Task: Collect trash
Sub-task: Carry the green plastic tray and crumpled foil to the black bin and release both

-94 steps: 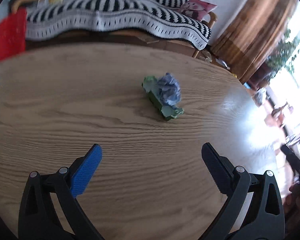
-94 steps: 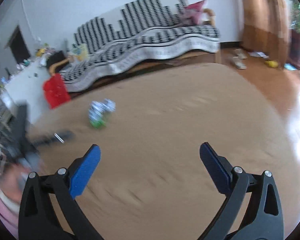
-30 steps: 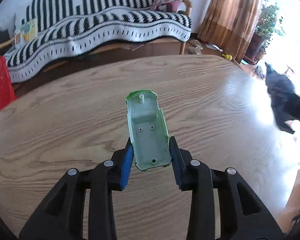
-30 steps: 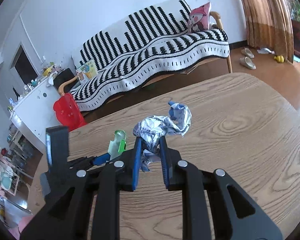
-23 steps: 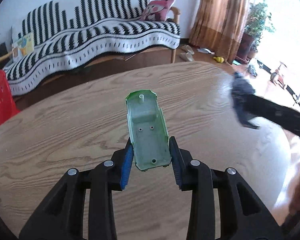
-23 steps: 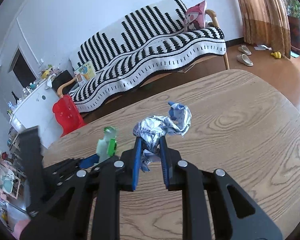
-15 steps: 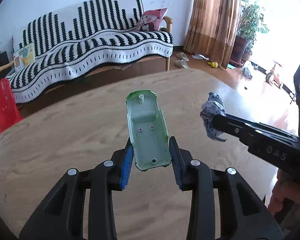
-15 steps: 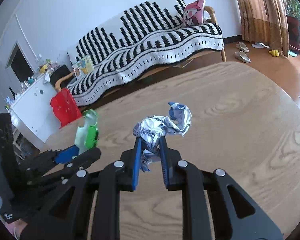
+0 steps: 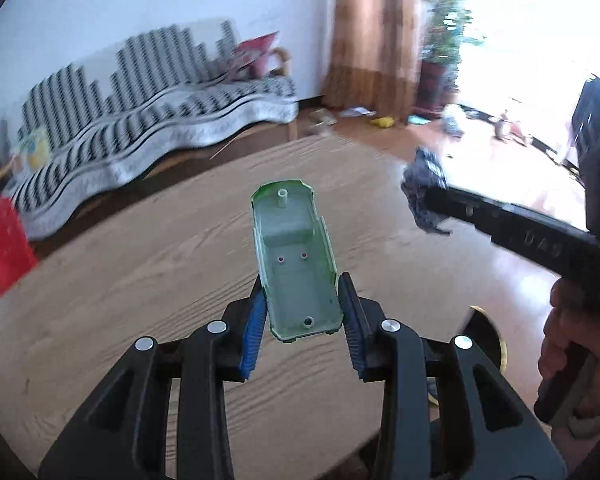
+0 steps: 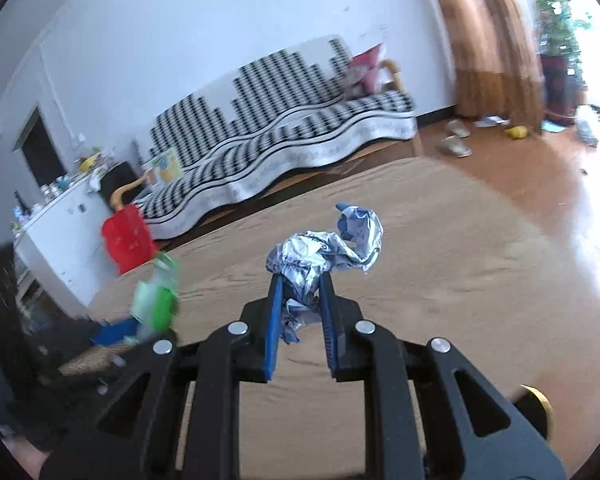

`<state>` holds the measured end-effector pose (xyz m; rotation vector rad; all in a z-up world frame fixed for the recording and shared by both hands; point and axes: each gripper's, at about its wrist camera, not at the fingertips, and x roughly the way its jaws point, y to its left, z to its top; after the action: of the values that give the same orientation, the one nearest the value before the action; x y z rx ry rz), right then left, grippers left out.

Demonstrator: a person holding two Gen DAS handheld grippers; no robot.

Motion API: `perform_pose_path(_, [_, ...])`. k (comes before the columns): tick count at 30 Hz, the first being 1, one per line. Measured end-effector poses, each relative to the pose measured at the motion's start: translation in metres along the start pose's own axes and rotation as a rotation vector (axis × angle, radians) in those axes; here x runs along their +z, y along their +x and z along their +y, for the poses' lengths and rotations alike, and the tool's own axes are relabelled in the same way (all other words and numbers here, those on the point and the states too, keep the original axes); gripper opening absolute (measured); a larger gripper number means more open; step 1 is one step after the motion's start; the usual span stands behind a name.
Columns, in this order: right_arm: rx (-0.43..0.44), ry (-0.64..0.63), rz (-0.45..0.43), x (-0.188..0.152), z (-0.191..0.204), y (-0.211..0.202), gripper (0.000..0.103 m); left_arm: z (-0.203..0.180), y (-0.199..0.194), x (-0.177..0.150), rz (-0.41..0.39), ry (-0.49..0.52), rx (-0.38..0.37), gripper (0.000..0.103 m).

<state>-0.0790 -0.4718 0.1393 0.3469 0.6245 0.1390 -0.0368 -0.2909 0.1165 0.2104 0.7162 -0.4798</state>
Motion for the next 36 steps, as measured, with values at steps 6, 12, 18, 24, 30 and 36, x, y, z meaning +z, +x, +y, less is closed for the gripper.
perform_pose_path(6, [-0.195,0.012,-0.003,-0.029,-0.086,-0.086,0.019,-0.094,0.016,0.003,0.084,0.084,-0.199,0.035])
perform_pose_path(12, [-0.286,0.212,0.158,-0.114,-0.205,-0.091,0.019,-0.212,0.095,-0.060,0.402,0.268,-0.357,0.035])
perform_pose_path(18, [-0.224,0.413,0.321,-0.199,-0.269,-0.054,0.019,-0.259,0.174,-0.117,0.622,0.300,-0.405,0.035])
perform_pose_path(24, [-0.195,0.460,0.344,-0.208,-0.288,-0.042,0.019,-0.260,0.189,-0.118,0.639,0.284,-0.399,0.035])
perform_pose_path(30, [-0.188,0.466,0.358,-0.206,-0.288,-0.035,0.019,-0.260,0.193,-0.124,0.660,0.280,-0.403,0.035])
perform_pose_path(36, [-0.199,0.527,0.354,-0.201,-0.291,-0.041,0.070,-0.260,0.185,-0.117,0.598,0.283,-0.417,0.099])
